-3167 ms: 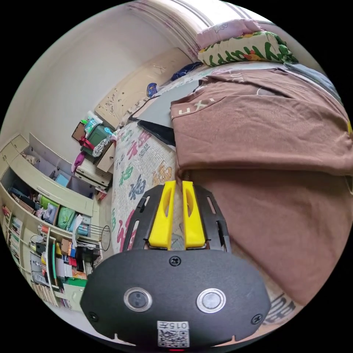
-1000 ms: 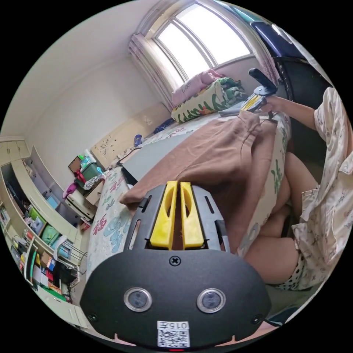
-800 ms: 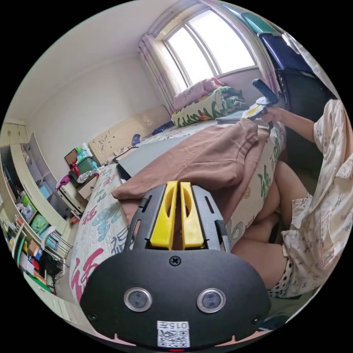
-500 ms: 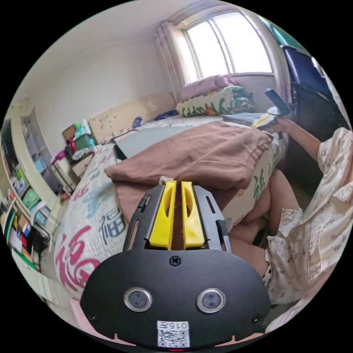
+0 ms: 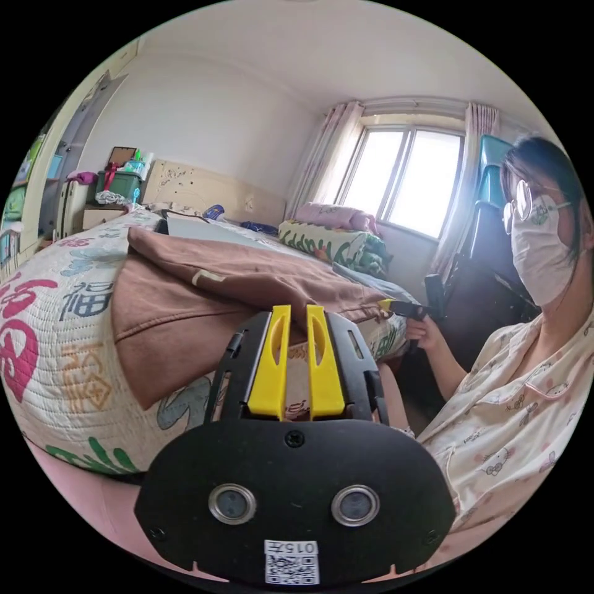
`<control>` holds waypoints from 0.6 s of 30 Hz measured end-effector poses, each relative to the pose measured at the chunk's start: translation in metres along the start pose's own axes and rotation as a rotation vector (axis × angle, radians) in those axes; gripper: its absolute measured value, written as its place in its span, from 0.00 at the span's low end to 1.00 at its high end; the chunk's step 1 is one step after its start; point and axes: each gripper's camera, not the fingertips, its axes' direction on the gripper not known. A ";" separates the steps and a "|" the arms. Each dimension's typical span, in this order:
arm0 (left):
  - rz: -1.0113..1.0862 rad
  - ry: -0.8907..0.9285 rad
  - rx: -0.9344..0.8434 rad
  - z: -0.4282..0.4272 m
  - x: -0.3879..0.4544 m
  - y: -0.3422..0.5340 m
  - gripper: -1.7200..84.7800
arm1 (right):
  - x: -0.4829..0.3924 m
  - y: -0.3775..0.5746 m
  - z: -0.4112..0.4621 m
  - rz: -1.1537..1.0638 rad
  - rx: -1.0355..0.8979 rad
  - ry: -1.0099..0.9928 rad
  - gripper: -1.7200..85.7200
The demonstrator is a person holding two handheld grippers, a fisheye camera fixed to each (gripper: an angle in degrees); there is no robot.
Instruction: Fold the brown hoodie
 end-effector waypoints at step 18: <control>-0.317 -0.270 -0.133 0.015 -0.261 -0.219 0.16 | 0.180 -0.202 -0.068 0.317 0.094 0.263 0.18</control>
